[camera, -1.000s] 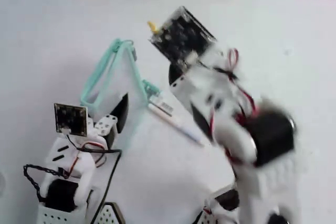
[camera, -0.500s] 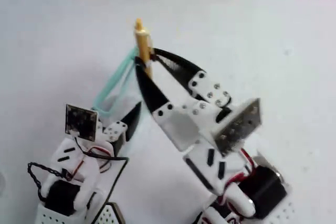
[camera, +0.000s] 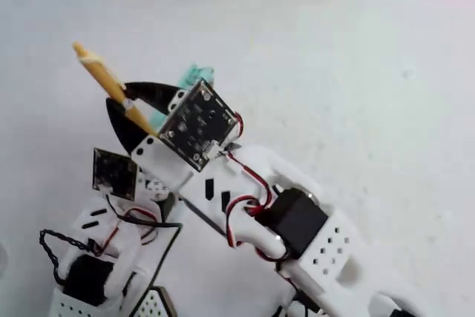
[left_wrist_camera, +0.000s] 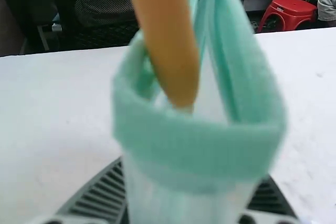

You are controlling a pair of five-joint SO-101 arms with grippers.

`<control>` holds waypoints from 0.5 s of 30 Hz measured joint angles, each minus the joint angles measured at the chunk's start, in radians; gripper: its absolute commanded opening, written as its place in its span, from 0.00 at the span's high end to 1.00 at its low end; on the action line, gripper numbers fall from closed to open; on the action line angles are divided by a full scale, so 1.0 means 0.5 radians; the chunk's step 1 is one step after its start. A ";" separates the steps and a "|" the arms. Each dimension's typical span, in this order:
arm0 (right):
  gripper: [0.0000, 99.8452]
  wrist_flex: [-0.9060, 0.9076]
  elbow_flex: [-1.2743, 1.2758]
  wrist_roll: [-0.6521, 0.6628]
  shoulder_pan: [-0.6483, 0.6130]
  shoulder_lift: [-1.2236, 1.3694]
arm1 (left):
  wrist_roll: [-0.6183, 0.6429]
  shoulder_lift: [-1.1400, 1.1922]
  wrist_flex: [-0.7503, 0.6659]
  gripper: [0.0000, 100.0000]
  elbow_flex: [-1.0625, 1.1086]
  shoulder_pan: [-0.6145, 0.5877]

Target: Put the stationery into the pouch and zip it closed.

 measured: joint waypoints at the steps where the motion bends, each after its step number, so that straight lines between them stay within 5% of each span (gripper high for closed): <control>1: 0.98 0.000 0.021 0.000 0.000 -0.015 | 0.000 0.000 0.000 0.78 0.000 0.000; 11: 0.97 0.031 0.328 -0.006 0.230 -0.135 | 0.000 0.000 0.000 0.78 0.000 -0.089; 15: 0.78 0.178 0.325 -0.009 0.236 -0.160 | 0.000 0.000 0.000 0.78 0.000 -0.089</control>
